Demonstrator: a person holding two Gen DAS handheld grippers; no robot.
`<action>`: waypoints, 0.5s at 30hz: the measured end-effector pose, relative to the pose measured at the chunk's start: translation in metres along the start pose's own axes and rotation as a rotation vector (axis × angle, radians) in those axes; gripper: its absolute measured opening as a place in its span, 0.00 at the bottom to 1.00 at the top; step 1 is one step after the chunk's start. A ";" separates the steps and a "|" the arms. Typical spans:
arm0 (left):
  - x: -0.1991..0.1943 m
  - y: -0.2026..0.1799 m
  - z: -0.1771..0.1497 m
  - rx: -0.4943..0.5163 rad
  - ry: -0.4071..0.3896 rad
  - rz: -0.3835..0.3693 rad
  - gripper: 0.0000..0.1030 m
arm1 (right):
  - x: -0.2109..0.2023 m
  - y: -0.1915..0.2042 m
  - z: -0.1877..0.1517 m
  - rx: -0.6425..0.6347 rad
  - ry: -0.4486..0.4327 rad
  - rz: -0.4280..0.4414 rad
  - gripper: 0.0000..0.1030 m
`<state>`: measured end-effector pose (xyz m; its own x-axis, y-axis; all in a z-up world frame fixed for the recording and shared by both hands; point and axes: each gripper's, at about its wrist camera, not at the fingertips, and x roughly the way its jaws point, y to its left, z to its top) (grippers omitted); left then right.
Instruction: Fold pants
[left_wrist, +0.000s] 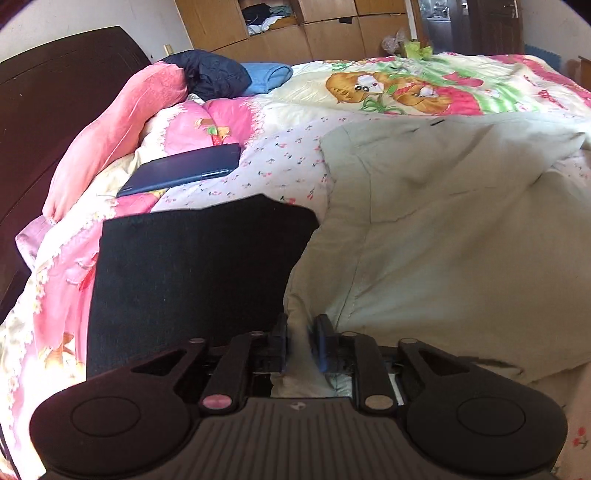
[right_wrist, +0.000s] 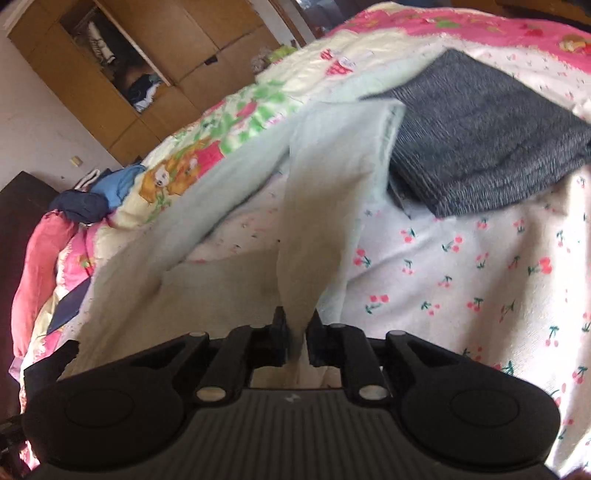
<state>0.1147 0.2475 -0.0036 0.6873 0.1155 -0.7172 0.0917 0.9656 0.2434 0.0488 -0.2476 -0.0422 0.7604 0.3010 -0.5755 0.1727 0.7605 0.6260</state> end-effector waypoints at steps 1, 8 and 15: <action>-0.003 -0.003 -0.001 0.014 -0.011 0.011 0.35 | 0.002 -0.005 0.003 0.016 -0.021 0.009 0.20; -0.024 -0.020 -0.001 0.111 -0.054 0.058 0.35 | 0.011 -0.029 0.045 0.056 -0.221 0.048 0.62; -0.050 -0.012 0.005 -0.008 -0.148 0.063 0.35 | -0.005 -0.026 0.048 0.001 -0.325 -0.041 0.61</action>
<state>0.0828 0.2295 0.0322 0.7902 0.1408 -0.5964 0.0397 0.9595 0.2790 0.0708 -0.2961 -0.0301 0.9129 0.0702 -0.4021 0.2079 0.7677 0.6061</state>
